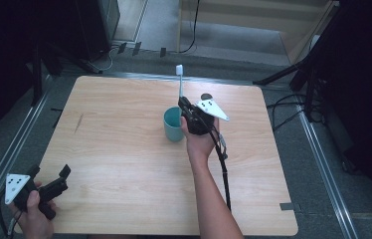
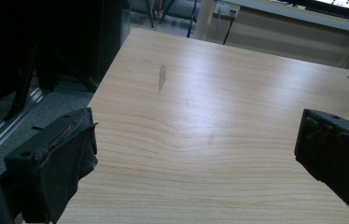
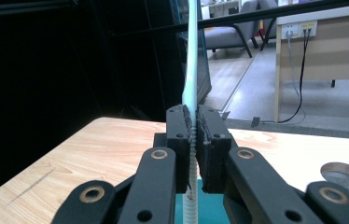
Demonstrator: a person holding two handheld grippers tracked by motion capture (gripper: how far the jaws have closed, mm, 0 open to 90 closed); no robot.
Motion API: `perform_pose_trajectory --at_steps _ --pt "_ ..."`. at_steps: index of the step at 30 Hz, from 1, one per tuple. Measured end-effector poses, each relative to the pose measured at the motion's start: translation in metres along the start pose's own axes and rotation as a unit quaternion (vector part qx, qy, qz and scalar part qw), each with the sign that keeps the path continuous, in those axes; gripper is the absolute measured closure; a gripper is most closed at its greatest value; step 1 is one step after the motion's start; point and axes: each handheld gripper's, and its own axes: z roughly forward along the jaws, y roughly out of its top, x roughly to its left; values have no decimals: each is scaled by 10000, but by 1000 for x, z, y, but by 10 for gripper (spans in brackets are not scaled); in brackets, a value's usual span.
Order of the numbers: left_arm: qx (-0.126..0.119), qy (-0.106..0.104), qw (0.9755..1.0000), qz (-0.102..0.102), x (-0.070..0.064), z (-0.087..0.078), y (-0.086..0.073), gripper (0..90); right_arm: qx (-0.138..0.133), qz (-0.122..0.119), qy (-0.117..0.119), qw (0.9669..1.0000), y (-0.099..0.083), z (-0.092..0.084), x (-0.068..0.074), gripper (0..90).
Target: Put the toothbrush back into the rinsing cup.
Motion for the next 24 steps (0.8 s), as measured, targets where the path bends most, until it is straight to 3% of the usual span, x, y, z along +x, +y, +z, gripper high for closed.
perform_pose_trajectory --at_steps 5,19,24 --pt "4 1 10000 -3 0 0 0 0 18 17 -29 10000 -5 8 0 846" --pt "9 -9 10000 -1 1 0 0 0 579 -275 -85 9979 -28 18 1 845" --pt "8 -6 10000 -3 0 0 0 0 766 -213 -58 9968 -32 16 -1 841"
